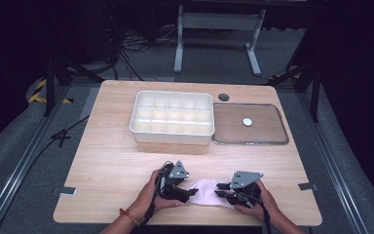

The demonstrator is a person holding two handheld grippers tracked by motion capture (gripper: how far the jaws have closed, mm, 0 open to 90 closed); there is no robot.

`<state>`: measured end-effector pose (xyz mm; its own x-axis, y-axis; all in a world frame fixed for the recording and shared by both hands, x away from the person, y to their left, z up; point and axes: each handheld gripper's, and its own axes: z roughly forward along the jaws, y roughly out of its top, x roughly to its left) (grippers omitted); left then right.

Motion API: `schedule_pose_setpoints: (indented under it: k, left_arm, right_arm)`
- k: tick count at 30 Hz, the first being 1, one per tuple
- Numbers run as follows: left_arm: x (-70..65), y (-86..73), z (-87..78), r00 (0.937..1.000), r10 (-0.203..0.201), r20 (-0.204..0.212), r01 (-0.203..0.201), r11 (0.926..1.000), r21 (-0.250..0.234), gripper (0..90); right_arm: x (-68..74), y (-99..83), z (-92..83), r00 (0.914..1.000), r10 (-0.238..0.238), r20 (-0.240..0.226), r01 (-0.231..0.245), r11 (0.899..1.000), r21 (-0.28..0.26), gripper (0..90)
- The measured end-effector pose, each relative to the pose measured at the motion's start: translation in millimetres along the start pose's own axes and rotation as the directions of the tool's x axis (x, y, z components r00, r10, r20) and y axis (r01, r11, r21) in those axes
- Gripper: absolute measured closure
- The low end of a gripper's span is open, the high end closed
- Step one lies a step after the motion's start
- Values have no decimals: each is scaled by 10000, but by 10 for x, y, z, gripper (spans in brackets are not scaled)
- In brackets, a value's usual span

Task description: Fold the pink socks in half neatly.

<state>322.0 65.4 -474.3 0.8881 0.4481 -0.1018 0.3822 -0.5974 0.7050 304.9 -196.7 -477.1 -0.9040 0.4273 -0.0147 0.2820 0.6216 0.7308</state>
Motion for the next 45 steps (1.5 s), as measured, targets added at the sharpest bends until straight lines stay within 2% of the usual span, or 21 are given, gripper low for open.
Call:
schedule_pose_setpoints:
  k: [3,8,9,12,15,16,17,18,19,20,21,24,26,31,34,45]
  left_arm:
    - [-35,17,59,9998,168,-135,-163,9994,316,344]
    - [-54,23,76,9993,222,-288,-211,9990,385,342]
    - [-60,22,79,9986,378,-364,-363,9986,391,344]
    - [-77,31,75,9981,360,-494,-333,9979,550,350]
    - [-71,25,60,9984,382,-415,-363,9983,463,461]
    - [-59,22,51,9984,380,-429,-360,9982,471,461]
    - [-47,22,46,9988,310,-371,-294,9986,437,531]
    - [-26,23,38,9990,304,-322,-289,9986,442,531]
    - [-7,19,27,9995,153,-291,-140,9989,440,563]
    - [23,8,11,9999,-10,-138,16,9991,421,632]
    - [23,8,11,9999,-10,-138,16,9991,421,666]
    - [73,-15,0,9989,-412,231,407,9989,212,712]
    - [99,-34,-18,9971,-679,336,673,9976,186,738]
    - [106,-34,-38,9983,-550,182,550,9985,-8,760]
    - [105,-25,-74,9981,-614,84,617,9973,-398,778]
    - [97,11,-152,9990,-401,188,416,9952,-881,799]
  right_arm:
    - [-2,-1,3,10000,-24,9,24,10000,-15,740]
    - [-6,-3,6,10000,-26,-6,26,10000,-36,741]
    - [-6,-2,5,10000,-33,-20,32,10000,-39,742]
    - [-8,2,12,10000,-77,8,77,10000,-56,743]
    - [-24,12,23,10000,-52,5,52,10000,-36,743]
    - [-24,12,23,10000,-52,5,52,10000,-36,743]
    - [-42,21,33,10000,-26,-72,26,10000,-33,743]
    - [-42,21,33,10000,-26,-72,26,10000,-33,743]
    - [-55,28,39,10000,-47,-86,47,10000,-17,743]
    - [-85,66,69,9999,-61,-102,61,10000,60,743]
    - [-85,66,69,9999,-61,-102,61,10000,60,743]
    - [-118,128,113,9998,-177,-135,180,9996,229,744]
    - [-157,170,144,9995,-200,-250,208,9993,316,744]
    - [-176,216,176,9992,-238,-334,252,9987,434,745]
    - [-179,238,199,9989,-298,-350,313,9986,432,749]
    - [-183,337,289,9974,-550,-471,576,9969,542,766]
